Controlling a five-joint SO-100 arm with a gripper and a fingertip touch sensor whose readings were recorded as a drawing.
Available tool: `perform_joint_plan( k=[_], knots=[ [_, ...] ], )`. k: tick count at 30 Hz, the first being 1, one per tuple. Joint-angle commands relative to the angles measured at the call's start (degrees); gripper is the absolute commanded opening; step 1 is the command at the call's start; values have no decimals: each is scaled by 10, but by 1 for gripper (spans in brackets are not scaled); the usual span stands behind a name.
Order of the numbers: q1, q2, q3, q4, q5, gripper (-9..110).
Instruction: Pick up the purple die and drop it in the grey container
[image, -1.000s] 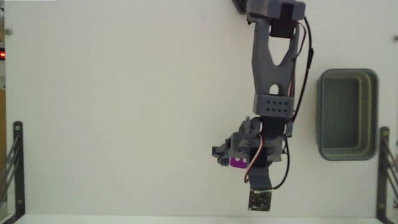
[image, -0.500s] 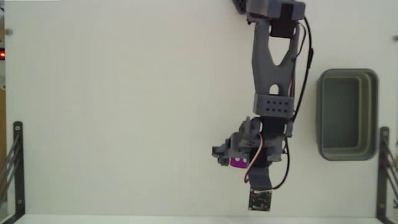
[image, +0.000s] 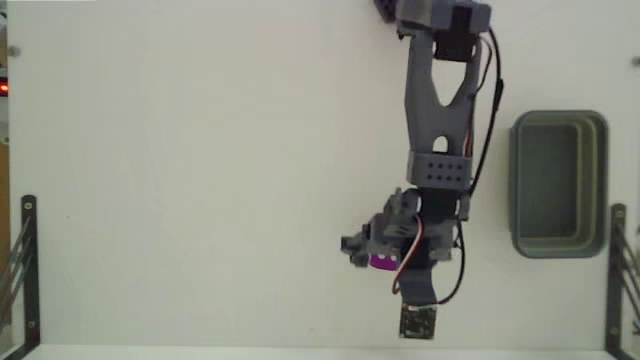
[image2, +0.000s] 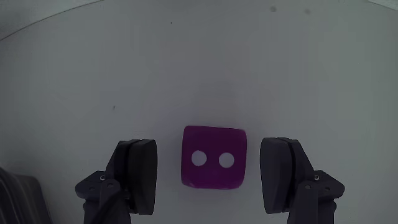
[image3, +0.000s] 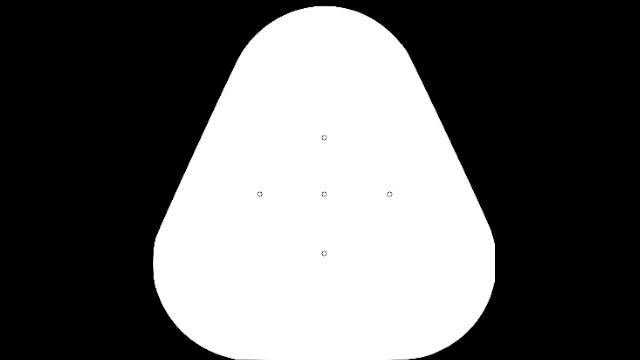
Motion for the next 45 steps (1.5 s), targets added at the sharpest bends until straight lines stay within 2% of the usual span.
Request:
perform_joint_plan(
  k=[1, 45],
  knots=[
    [4, 23, 6, -14, 3, 110],
    [4, 20, 76, -87, 3, 110]
  ],
)
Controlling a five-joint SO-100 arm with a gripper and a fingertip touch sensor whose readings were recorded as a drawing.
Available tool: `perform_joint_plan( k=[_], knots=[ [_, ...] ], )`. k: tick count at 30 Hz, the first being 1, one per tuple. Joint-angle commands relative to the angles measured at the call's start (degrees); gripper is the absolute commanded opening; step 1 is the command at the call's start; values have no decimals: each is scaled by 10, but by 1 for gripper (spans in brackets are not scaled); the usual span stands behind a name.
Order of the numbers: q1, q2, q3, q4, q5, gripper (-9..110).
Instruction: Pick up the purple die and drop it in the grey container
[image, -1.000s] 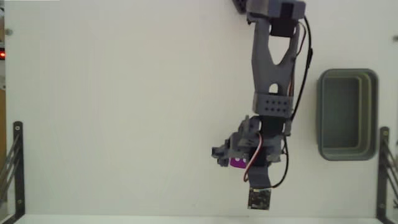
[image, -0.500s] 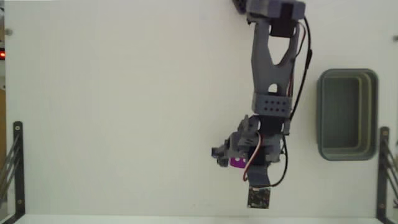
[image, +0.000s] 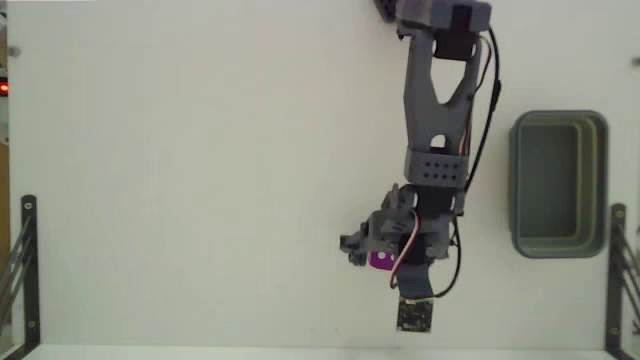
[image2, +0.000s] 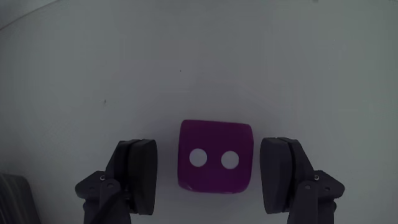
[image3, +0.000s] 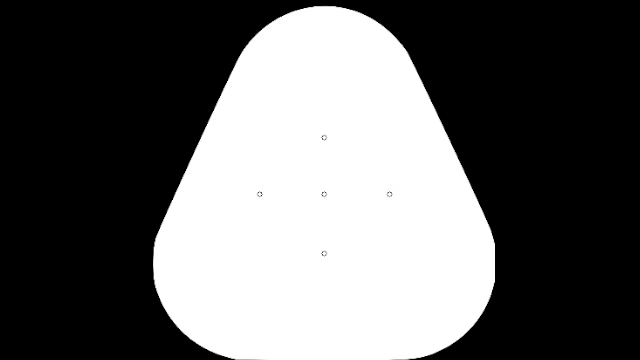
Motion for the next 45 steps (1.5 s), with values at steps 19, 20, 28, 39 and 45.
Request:
perform_joint_plan(
  k=[19, 20, 28, 39, 45],
  knots=[
    [4, 19, 14, -30, 3, 110],
    [4, 19, 14, -30, 3, 110],
    [4, 18, 21, -38, 3, 110],
    [4, 18, 24, -42, 3, 110],
    [4, 18, 24, -42, 3, 110]
  ],
)
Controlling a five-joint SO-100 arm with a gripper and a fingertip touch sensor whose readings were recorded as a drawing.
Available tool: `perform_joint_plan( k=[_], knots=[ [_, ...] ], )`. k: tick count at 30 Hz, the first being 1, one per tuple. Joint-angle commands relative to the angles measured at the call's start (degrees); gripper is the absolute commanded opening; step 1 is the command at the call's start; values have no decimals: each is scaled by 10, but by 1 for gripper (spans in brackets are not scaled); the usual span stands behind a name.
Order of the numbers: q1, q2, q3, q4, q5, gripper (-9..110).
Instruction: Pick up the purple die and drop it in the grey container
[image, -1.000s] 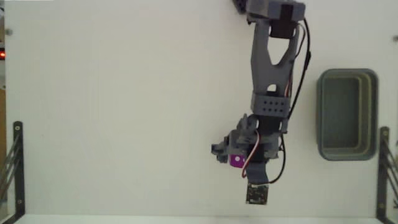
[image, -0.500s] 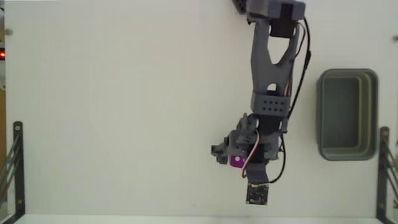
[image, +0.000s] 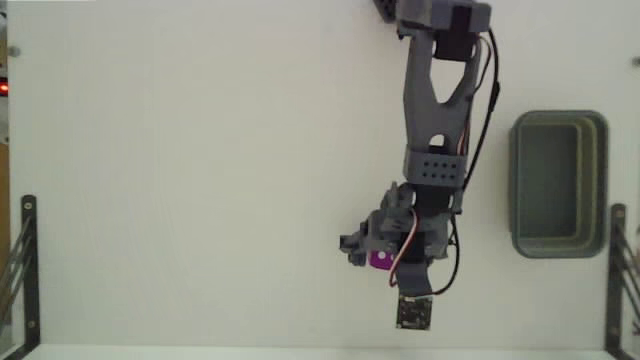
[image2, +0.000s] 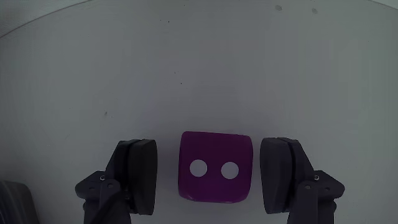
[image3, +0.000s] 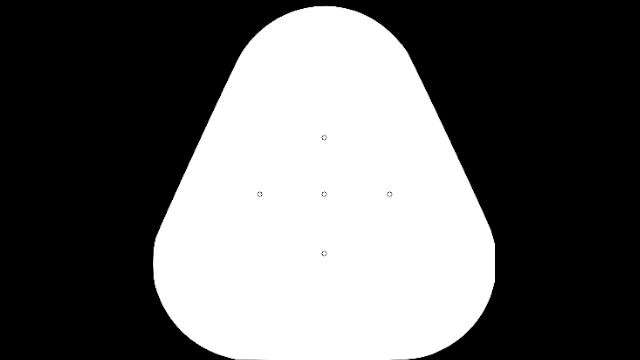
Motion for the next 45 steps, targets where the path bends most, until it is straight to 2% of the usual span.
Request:
perform_joint_plan(
  k=[1, 45],
  knots=[
    [4, 17, 5, -4, 3, 110],
    [4, 17, 5, -4, 3, 102]
  ],
)
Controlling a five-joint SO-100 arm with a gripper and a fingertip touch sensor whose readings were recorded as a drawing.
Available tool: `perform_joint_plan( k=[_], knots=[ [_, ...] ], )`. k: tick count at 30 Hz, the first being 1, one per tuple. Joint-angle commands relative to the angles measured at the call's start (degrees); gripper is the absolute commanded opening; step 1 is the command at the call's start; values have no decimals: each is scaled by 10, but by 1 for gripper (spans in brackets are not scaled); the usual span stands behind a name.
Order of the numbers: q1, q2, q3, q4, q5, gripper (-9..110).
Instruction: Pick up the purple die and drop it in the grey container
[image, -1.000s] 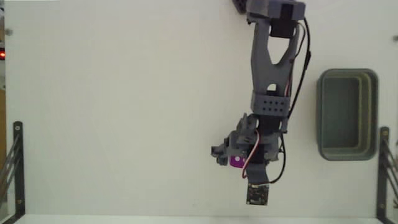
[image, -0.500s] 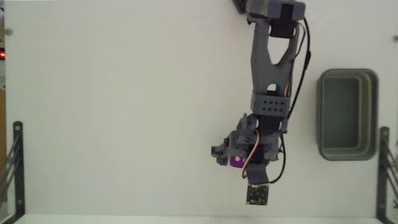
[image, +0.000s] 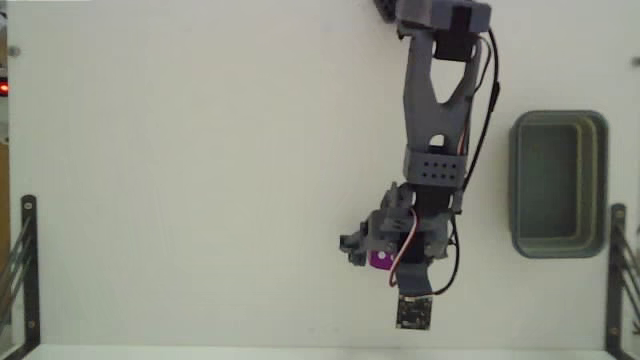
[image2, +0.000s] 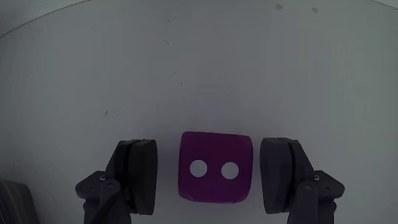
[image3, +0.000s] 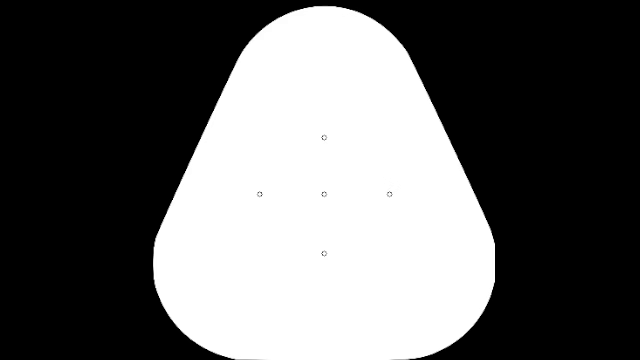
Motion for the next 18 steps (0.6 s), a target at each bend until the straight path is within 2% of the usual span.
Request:
perform_joint_plan(
  k=[1, 18],
  knots=[
    [4, 17, 5, -4, 3, 102],
    [4, 17, 5, -4, 3, 98]
  ],
)
